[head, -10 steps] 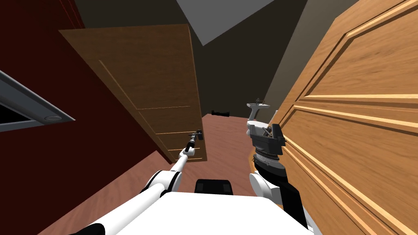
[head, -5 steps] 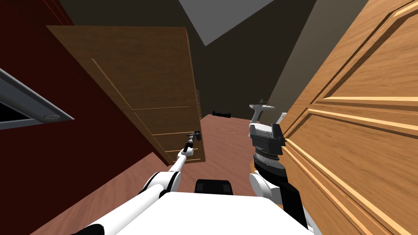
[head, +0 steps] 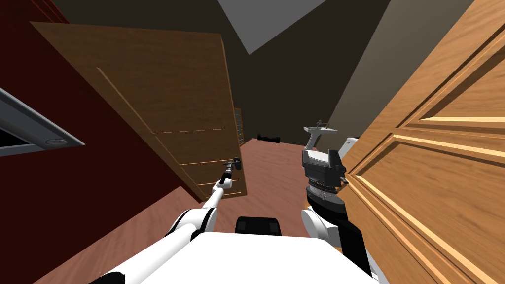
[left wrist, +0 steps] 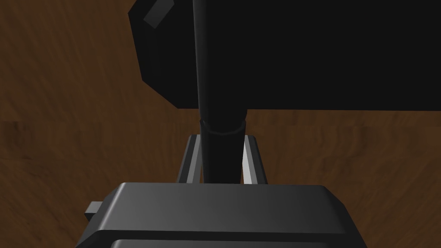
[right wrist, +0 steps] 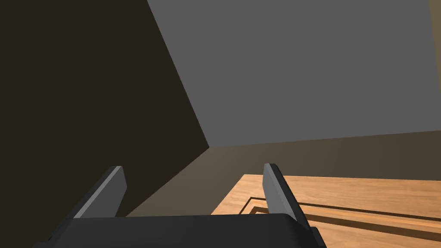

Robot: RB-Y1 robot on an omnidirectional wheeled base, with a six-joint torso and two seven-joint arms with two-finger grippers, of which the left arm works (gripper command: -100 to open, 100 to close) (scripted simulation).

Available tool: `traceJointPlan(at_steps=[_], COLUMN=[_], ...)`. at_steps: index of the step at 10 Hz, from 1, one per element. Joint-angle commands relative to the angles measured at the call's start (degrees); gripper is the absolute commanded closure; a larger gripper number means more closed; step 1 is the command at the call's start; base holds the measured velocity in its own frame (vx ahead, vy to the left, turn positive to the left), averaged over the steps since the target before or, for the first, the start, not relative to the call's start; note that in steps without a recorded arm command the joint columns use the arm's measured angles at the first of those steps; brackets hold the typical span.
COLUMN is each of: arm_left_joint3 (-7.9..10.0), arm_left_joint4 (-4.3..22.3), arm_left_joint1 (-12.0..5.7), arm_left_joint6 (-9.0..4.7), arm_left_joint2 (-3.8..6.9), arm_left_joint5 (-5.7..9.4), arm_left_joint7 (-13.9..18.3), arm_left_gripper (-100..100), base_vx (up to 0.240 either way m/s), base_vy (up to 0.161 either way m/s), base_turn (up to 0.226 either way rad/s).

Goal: Push the door open

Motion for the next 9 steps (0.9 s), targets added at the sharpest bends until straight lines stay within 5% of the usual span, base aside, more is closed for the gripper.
traceJointPlan(at_steps=[1, 9], arm_left_joint3=[0.86, 4.46], arm_left_joint4=[0.63, 1.05], arm_left_joint1=[-0.64, -0.09], arm_left_joint6=[-0.50, -0.76], arm_left_joint2=[0.60, 2.17], arm_left_joint5=[0.30, 1.52], arm_left_joint7=[-0.22, -1.44], arm_left_gripper=[100, 100], base_vx=[0.150, 0.154], base_vy=[-0.103, -0.083], base_turn=[0.068, 0.056])
